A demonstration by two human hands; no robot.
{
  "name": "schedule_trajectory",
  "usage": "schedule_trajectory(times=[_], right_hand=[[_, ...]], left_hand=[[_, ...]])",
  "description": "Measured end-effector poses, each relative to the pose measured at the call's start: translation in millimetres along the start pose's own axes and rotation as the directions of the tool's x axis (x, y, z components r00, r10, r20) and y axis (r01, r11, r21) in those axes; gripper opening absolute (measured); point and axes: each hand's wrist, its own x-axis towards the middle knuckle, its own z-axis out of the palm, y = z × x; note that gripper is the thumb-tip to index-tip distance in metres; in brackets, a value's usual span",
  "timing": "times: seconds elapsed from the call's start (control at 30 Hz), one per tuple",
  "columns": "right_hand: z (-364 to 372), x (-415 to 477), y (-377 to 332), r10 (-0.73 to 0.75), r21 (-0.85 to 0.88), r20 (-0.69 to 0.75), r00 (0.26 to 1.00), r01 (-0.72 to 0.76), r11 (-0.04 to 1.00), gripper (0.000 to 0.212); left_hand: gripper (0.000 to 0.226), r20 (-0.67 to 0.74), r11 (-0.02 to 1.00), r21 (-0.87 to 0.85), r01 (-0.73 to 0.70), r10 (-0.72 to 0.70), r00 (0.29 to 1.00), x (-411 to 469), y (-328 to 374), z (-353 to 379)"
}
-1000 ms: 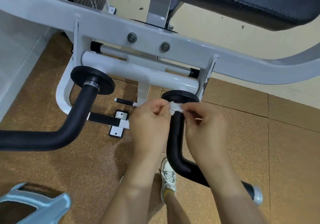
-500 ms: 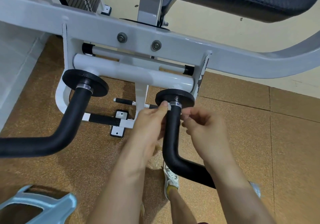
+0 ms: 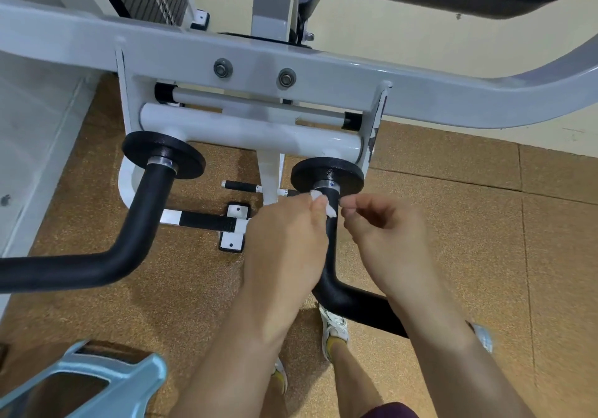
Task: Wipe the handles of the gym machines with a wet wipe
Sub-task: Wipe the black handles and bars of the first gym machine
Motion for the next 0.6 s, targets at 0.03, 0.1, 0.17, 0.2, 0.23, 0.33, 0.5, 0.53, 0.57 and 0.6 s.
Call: schedule_trajectory(times=[0.03,0.1,0.17,0.2,0.23,0.33,0.5,0.53,0.57,0.6], right_hand=[[1,0,0,-0.009,-0.010,-0.004,1.000,0.009,1.000,0.014],[4,0,-1,-0.023,-0.012,-0.007,1.000,0.023,1.000,0.014],[4,-1,-3,-0.035,-0.010,-0.007,0.999,0.035,0.999,0.014],[3,-2,-6,-0.043,-0.020,-0.005,0.999,0.043,0.999,0.015],[1,-4,-8,-0.051,-0.038,-0.002,0.999,0.051,0.998,0.015],[-2,-12,-14,-0.058,-0.112,0.032,0.998,0.062,0.992,0.018],[0,-21,-14,-0.091,-0.131,0.032,0.995,0.094,0.987,0.023],[0,-25,-14,-0.117,-0.134,0.032,0.993,0.120,0.984,0.025],[0,-30,-14,-0.156,-0.141,0.030,0.987,0.158,0.977,0.030],[0,-38,-13,-0.201,-0.147,0.017,0.980,0.201,0.968,0.034]], left_hand=[[0.040,-0.024,0.994,0.086,-0.064,0.066,0.998,4,2,0],[0.044,0.083,0.999,0.050,0.020,-0.024,0.996,20,7,0],[0.048,0.217,0.979,-0.029,0.201,-0.191,0.958,28,4,2],[0.048,0.200,0.978,-0.017,0.207,-0.200,0.959,25,3,3],[0.047,0.156,0.984,0.013,0.178,-0.178,0.972,17,3,1],[0.045,0.083,0.994,0.046,0.100,-0.103,0.991,-21,9,-12],[0.041,0.172,0.968,-0.085,0.238,-0.221,0.960,1,9,-3],[0.043,0.175,0.952,-0.136,0.275,-0.250,0.952,5,8,0],[0.044,0.150,0.943,-0.165,0.290,-0.267,0.952,5,7,4],[0.045,0.124,0.940,-0.171,0.295,-0.276,0.953,-3,5,5]])
